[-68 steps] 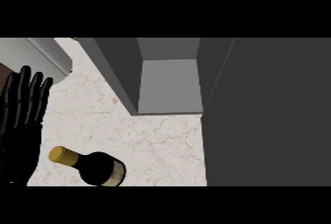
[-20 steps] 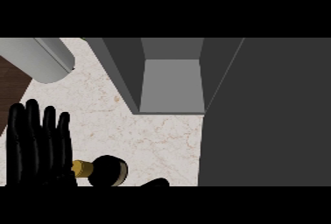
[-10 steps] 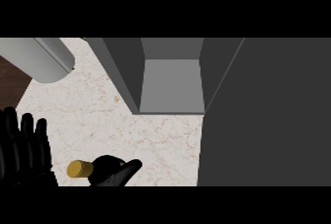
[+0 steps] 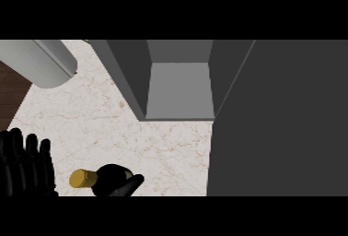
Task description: Pick up the wine, place it into the cabinet and close the cabinet
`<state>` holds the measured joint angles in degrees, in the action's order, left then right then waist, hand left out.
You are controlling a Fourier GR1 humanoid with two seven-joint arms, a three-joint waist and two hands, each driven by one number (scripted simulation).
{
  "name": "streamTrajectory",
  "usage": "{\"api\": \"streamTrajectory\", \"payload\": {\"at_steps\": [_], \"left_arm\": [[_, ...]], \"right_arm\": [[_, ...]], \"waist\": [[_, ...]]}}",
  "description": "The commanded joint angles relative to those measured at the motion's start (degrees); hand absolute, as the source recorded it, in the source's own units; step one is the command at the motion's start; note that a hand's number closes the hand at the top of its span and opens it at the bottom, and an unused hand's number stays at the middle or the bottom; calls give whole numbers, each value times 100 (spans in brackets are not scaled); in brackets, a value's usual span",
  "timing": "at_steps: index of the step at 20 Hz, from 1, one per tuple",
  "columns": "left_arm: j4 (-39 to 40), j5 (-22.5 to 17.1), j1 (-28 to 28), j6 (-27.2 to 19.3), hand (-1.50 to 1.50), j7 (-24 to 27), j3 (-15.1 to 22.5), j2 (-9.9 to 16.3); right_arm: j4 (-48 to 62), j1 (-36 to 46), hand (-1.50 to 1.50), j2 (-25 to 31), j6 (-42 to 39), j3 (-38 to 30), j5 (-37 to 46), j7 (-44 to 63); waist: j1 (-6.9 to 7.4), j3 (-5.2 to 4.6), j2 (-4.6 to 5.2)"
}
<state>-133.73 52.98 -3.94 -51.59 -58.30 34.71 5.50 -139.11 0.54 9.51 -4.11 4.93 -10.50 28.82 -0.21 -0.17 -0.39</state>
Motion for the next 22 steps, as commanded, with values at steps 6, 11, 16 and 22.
{"api": "streamTrajectory", "payload": {"at_steps": [6,11,16,22], "left_arm": [[-493,-1418,-573,-940,-150,286,307,490],[-205,-2048,-672,-1490,-150,867,287,849],[75,-3020,-777,-1922,-150,1864,79,1414],[313,-4362,-908,-1821,-150,2885,-155,1506]], "right_arm": [[-506,-123,-150,7,-59,-74,-348,142],[-719,-136,-150,-39,25,27,-253,315],[-726,73,-150,4,93,-149,-342,504],[-731,-161,-150,-93,58,-34,-237,413]], "waist": [[-35,-9,10],[-47,-16,3],[-12,-16,10],[-5,-20,3]]}}
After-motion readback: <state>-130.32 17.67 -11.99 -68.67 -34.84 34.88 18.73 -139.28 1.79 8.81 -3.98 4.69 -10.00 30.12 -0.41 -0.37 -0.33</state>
